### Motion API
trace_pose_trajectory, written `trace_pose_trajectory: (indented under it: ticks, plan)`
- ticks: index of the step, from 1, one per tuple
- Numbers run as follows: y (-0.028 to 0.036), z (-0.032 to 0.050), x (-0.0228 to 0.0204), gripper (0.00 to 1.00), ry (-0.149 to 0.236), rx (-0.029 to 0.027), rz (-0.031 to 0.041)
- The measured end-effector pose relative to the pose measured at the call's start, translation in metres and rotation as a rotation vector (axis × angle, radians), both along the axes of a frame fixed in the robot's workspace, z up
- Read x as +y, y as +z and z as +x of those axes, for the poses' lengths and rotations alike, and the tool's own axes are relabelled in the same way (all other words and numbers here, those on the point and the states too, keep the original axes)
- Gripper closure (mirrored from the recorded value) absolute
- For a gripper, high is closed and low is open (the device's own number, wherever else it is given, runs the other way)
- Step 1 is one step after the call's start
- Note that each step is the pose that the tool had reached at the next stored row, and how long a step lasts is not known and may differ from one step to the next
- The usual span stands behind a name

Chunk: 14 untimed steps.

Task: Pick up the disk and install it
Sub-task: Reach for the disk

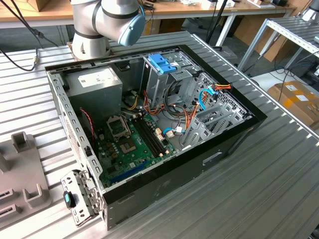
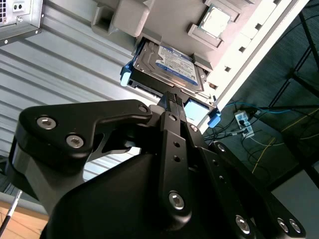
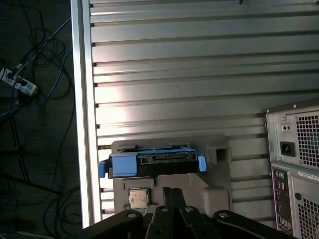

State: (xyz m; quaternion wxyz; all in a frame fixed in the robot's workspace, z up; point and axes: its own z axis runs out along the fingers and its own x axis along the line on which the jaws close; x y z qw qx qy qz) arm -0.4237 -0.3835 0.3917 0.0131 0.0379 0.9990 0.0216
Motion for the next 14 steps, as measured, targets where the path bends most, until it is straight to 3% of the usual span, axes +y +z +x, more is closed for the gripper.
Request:
trace_pose_trajectory:
  ticks: [9,14]
  plan:
    - [-0.0009,-0.0003,0.0013,0.89,0.000,-0.0001,0.0000]
    - [-0.0063,-0.0045,0.0040,0.89,0.000,0.0005,-0.0001]
